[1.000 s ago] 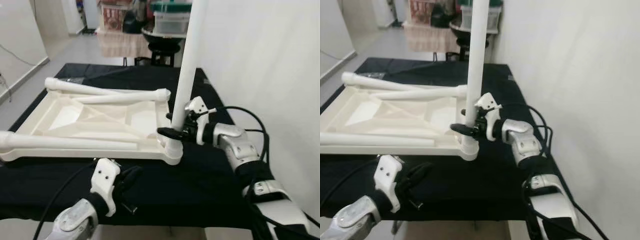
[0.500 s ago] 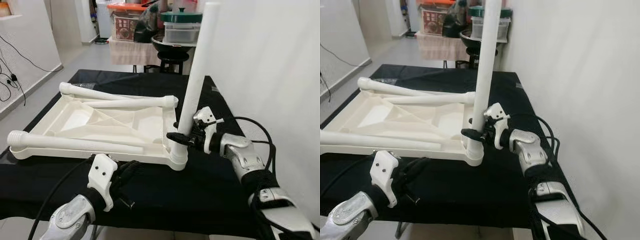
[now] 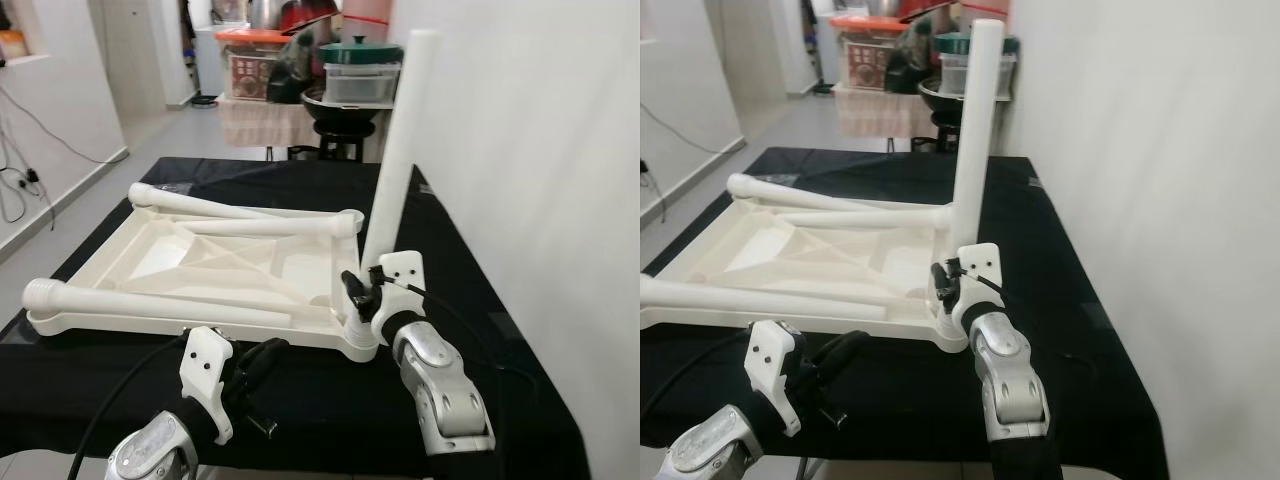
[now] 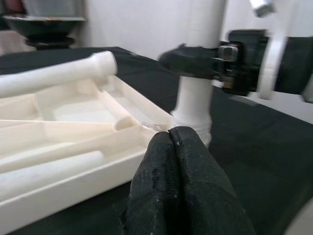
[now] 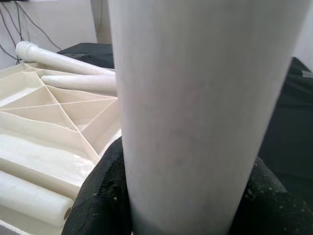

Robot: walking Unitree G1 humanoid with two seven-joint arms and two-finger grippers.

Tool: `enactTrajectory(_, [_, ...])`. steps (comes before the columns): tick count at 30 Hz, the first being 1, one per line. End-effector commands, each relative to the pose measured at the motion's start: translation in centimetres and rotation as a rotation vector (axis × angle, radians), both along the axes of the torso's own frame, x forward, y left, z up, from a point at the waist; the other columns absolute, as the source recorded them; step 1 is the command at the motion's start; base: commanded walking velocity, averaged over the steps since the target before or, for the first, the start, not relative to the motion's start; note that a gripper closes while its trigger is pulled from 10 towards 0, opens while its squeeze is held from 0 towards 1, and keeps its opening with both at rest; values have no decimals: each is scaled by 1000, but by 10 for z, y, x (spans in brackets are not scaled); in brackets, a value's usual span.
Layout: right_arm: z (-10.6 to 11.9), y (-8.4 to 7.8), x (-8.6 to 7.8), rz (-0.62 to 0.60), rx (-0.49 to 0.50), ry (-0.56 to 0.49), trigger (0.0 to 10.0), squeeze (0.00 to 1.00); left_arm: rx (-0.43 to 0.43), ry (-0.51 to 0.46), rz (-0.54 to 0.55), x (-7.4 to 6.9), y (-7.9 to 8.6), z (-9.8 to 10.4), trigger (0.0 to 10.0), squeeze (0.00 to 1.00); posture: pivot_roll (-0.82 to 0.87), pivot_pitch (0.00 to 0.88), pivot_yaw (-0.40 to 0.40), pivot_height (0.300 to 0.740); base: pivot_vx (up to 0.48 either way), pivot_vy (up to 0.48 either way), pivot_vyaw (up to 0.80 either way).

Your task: Building children table

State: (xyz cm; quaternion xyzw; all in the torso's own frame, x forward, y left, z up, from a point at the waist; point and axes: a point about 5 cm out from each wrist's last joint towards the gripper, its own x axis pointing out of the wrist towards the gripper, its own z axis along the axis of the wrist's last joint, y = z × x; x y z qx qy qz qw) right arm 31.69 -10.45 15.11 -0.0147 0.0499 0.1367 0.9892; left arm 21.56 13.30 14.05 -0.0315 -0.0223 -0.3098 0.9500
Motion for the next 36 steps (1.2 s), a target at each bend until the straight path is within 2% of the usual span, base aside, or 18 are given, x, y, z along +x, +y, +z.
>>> enactTrajectory(1, [-16, -1, 0, 20, -15, 81, 10000, 0, 19, -9, -5, 0, 0, -2, 10000, 0, 0, 0, -45, 740, 0, 0, 0])
enactTrajectory(2, [-16, -1, 0, 20, -15, 81, 10000, 0, 19, -9, -5, 0, 0, -2, 10000, 0, 0, 0, -45, 740, 0, 0, 0])
enactTrajectory(3, [-1, 8, -3, 142, 66, 42, 10000, 1000, 39, -24, -8, 1, -1, -2, 10000, 0, 1, 0, -43, 740, 0, 0, 0])
enactTrajectory(6, [7, 11, -3, 203, 98, 7, 10000, 1000, 49, -32, -9, 1, -1, -2, 10000, 0, 1, 0, -43, 740, 0, 0, 0])
enactTrajectory(7, [18, 7, 1, 308, 107, -36, 10000, 1000, 47, -36, -16, 3, -3, -3, 10000, 0, 2, 0, -47, 740, 0, 0, 0])
enactTrajectory(9, [25, 4, 3, 373, 105, -64, 10000, 1000, 44, -39, -22, 4, -3, -3, 10000, 0, 2, 0, -47, 740, 0, 0, 0])
enactTrajectory(11, [25, 4, 3, 373, 105, -64, 10000, 1000, 44, -39, -22, 4, -3, -3, 10000, 0, 2, 0, -47, 740, 0, 0, 0])
enactTrajectory(12, [30, -4, 8, 436, 55, -98, 10000, 0, 41, -40, -32, 5, -5, -4, 10000, 0, 7, 0, -51, 740, 0, 0, 0])
enactTrajectory(13, [31, -14, 16, 543, -10, -97, 10000, 0, 26, -36, -45, 8, -7, -6, 10000, 0, 14, 0, -58, 740, 0, 0, 0])
enactTrajectory(14, [31, -14, 16, 543, -10, -97, 10000, 0, 26, -36, -45, 8, -7, -6, 10000, 0, 14, 0, -58, 740, 0, 0, 0])
enactTrajectory(17, [31, -27, 26, 709, -87, -63, 10000, 0, 10, -31, -76, 11, -10, -9, 10000, 0, 31, 0, -72, 740, 0, 0, 0])
enactTrajectory(18, [31, -27, 26, 709, -87, -63, 10000, 0, 10, -31, -76, 11, -10, -9, 10000, 0, 31, 0, -72, 740, 0, 0, 0])
enactTrajectory(20, [29, -33, 31, 841, -58, 4, 10000, 0, 10, -33, -99, 14, -13, -11, 10000, 0, 40, 0, -75, 740, 0, 0, 0])
enactTrajectory(23, [27, -37, 37, 868, -35, 37, 10000, 0, 17, -38, -112, 15, -14, -12, 10000, 0, 52, 0, -80, 740, 0, 0, 0])
enactTrajectory(24, [27, -39, 41, 849, -25, 51, 3882, 0, 25, -40, -119, 16, -16, -13, 10000, 0, 59, 0, -84, 740, 0, 0, 0])
enactTrajectory(25, [27, -39, 41, 849, -25, 51, 3882, 0, 25, -40, -119, 16, -16, -13, 10000, 0, 59, 0, -84, 740, 0, 0, 0])
enactTrajectory(26, [26, -42, 44, 830, -19, 62, 0, 0, 30, -41, -126, 16, -18, -13, 10000, 0, 62, 0, -86, 740, 0, 0, 0])
enactTrajectory(36, [24, -59, 47, 835, 33, 45, 0, 0, 38, -51, -155, 18, -25, -16, 10000, 0, 36, 0, -80, 740, 0, 0, 0])
